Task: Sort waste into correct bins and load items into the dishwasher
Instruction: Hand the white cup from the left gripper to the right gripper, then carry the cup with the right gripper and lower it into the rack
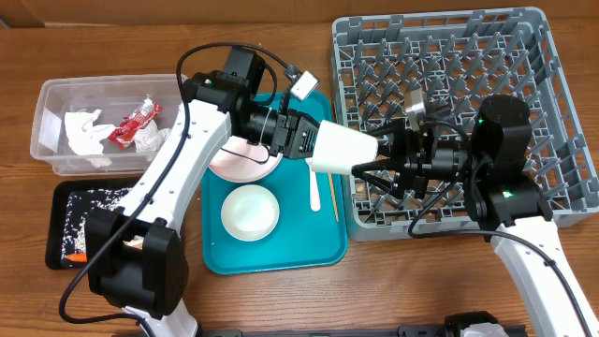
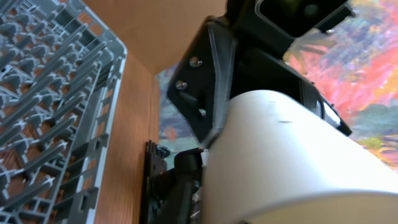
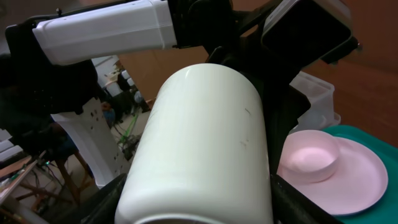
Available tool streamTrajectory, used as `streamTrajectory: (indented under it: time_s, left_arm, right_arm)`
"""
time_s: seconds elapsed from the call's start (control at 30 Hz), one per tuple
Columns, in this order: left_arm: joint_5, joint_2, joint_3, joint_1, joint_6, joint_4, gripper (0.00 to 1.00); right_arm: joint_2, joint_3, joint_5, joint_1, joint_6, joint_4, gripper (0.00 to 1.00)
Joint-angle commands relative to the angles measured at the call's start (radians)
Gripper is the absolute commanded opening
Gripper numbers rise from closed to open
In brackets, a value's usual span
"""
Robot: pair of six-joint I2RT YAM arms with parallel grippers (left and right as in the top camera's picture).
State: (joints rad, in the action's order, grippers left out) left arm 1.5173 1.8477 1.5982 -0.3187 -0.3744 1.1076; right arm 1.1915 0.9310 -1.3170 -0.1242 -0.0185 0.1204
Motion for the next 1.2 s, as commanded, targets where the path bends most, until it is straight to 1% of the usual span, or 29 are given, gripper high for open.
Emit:
streamTrajectory:
  time_s: [0.0,0.07,0.1,0.3,0.43,0.57,0.63,0.77,0.83,0.93,1.03,1.17]
  left_arm:
    - [-0.097,-0.004,0.007,0.000,-0.004,-0.001,0.18]
    - [-0.111,-0.004,0.007,0.006,0.011,-0.001,0.24]
    - [-0.116,-0.004,0.007,0.012,0.022,-0.001,0.31]
    - [-0.115,-0.004,0.007,0.074,0.042,-0.001,0.38]
    - [-0.115,-0.004,0.007,0.134,0.062,0.000,0.40]
    - [-0.116,-0.004,0.007,0.181,0.064,0.021,0.40]
    - [-0.145,-0.004,0.007,0.192,0.064,0.039,0.40]
    - [-0.238,-0.004,0.007,0.194,0.064,0.069,0.40]
    - [-0.273,-0.004,0.007,0.194,0.064,0.082,0.40]
    - [-0.294,-0.004,0.007,0.194,0.064,0.090,0.40]
    - [-0.295,-0.004,0.007,0.194,0.064,0.090,0.40]
    - [-0.332,-0.004,0.007,0.194,0.065,0.091,0.40]
  right_arm:
    - [-0.018,0.026,-0.098,-0.016,0.018,-0.026,0.49]
    - [-0.018,0.026,-0.098,-0.016,0.018,-0.030,0.48]
    - [-0.018,0.026,-0.098,-0.016,0.018,-0.030,0.47]
    - [-0.018,0.026,-0.097,-0.016,0.017,-0.030,0.47]
    - [-0.018,0.026,-0.032,-0.015,-0.024,-0.030,0.46]
    - [-0.018,0.026,0.089,-0.013,-0.113,-0.030,0.41]
    - [-0.018,0.026,0.137,-0.008,-0.132,-0.029,0.39]
    - [-0.018,0.026,0.305,0.015,-0.208,-0.016,0.37]
    - [-0.018,0.026,0.441,0.031,-0.259,0.028,0.37]
    - [-0.018,0.037,0.674,0.057,-0.305,0.167,0.35]
    - [-0.018,0.089,0.888,0.076,-0.283,0.333,0.34]
    - [-0.014,0.235,1.121,0.080,-0.239,0.555,0.33]
